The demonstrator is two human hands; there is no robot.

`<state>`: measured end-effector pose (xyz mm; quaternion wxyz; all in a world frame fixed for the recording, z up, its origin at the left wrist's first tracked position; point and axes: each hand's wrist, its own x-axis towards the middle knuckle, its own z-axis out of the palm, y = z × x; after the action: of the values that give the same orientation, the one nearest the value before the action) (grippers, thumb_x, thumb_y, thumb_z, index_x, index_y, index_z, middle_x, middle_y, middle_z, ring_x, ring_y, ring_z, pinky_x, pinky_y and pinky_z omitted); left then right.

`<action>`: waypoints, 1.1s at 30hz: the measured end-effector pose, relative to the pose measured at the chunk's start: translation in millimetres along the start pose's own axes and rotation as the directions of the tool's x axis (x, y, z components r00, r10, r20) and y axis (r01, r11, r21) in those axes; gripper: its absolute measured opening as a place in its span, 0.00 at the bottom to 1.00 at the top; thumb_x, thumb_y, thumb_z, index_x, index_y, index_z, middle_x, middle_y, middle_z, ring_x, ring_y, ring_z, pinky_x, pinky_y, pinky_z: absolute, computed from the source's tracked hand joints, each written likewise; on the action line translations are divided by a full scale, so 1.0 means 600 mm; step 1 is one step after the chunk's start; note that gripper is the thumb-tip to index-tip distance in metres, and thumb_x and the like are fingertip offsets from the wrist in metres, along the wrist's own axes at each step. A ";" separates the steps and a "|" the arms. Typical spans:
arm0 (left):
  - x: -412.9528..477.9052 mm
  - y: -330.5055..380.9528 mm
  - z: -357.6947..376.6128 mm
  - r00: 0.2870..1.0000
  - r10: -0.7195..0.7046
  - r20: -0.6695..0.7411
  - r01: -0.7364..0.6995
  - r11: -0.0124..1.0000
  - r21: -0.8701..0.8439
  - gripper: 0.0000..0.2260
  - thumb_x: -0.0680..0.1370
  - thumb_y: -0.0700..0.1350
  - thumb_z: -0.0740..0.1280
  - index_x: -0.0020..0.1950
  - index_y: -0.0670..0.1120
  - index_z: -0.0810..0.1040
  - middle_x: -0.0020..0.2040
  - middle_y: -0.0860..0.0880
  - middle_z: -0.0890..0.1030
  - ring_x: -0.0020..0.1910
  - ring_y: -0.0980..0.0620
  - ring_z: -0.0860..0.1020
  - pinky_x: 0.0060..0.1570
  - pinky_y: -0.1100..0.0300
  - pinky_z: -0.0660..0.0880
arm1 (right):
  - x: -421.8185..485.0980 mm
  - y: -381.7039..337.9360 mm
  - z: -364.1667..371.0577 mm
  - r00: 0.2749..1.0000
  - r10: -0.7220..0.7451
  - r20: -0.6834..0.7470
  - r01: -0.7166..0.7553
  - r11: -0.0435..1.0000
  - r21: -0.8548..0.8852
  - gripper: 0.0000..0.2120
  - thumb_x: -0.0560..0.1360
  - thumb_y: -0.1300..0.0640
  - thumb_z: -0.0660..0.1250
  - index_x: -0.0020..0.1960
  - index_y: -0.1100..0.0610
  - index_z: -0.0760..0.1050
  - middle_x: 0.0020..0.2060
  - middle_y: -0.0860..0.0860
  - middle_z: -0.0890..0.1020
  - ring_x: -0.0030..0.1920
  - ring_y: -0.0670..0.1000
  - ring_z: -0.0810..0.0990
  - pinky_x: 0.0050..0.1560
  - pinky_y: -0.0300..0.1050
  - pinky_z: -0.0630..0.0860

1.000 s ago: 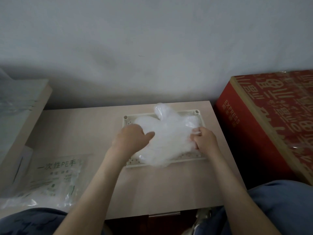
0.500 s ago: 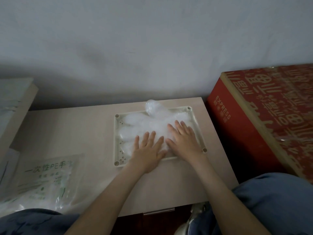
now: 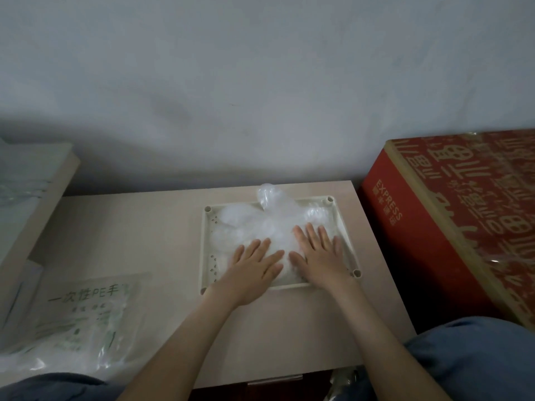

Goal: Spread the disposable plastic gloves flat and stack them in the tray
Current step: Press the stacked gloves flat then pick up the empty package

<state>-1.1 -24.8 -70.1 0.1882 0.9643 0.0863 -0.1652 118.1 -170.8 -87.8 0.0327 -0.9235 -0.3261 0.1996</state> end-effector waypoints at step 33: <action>-0.284 -0.166 -0.043 0.537 -0.742 -0.402 0.276 0.604 -0.747 0.15 0.78 0.53 0.65 0.39 0.43 0.69 0.33 0.49 0.75 0.34 0.49 0.74 0.33 0.57 0.68 | -0.096 -0.373 0.043 0.877 -0.474 0.080 0.357 0.753 0.553 0.29 0.78 0.44 0.61 0.76 0.47 0.56 0.73 0.43 0.64 0.73 0.46 0.60 0.72 0.46 0.57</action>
<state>-174.9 58.4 -21.2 0.3771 0.7619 0.4921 0.1874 -64.6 -32.1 -48.9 0.2906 -0.7555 -0.4587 0.3666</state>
